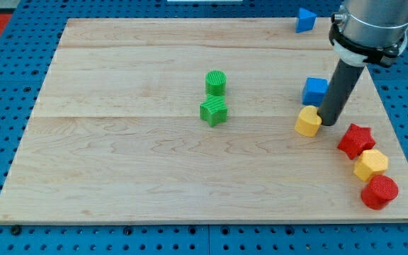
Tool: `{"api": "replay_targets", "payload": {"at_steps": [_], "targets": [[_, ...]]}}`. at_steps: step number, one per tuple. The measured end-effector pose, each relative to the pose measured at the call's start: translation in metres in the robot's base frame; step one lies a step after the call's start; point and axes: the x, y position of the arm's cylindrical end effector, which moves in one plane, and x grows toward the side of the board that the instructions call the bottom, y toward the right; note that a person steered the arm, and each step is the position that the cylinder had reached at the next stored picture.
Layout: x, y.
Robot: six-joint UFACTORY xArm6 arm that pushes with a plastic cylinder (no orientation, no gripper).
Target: Move the yellow heart towards green star
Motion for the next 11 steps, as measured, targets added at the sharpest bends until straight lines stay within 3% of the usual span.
{"api": "replay_targets", "payload": {"at_steps": [2, 5, 7, 9, 10, 11], "targets": [[0.016, -0.022], [0.003, -0.068], [-0.041, -0.041], [0.0, -0.066], [0.001, -0.093], [-0.031, -0.093]]}}
